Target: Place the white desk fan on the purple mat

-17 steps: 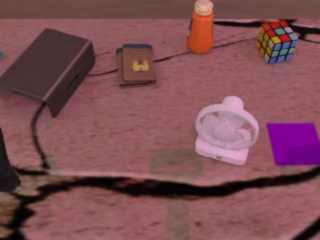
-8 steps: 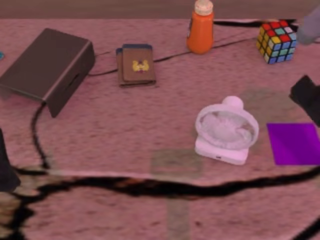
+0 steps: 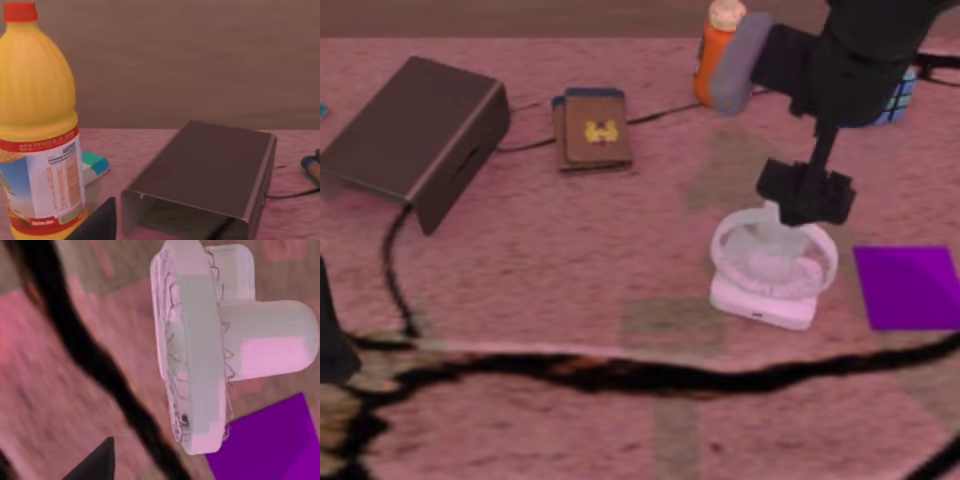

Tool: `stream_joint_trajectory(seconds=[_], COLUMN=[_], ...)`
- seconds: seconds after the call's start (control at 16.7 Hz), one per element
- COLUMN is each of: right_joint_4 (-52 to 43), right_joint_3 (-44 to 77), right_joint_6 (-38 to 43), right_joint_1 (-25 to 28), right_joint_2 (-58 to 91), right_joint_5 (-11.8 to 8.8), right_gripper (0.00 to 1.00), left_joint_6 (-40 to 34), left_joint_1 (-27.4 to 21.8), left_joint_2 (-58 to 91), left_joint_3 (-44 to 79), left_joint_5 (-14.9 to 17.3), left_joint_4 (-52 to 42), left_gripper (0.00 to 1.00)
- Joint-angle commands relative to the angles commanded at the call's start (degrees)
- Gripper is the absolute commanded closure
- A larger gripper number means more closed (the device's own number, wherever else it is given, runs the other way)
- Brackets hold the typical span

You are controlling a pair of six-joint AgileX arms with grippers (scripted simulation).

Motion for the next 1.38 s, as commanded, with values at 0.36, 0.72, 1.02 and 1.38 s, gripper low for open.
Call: stream_joint_trajectory(seconds=[0.36,0.72,1.02,1.38], right_joint_4=[-6.5,-4.1,4.5,5.5], right_joint_3=[6.7,4.2,-5.4,-6.4], right_joint_6=[-2.7,-2.8,-2.6,-2.6], right_joint_1=[2.2,2.1,2.3,2.3], right_joint_2=[8.0,7.6,6.9,6.8], right_joint_5=[0.2,0.2,0.2,0.2], right_gripper=[0.0,0.0,0.0,0.08], left_joint_6=[0.0,0.0,0.0,0.0], left_joint_1=[0.0,0.0,0.0,0.0], left_joint_2=[0.0,0.0,0.0,0.0], left_joint_3=[0.0,0.0,0.0,0.0], left_joint_5=[0.0,0.0,0.0,0.0], left_joint_4=[0.0,0.0,0.0,0.0], left_gripper=[0.0,0.0,0.0,0.0])
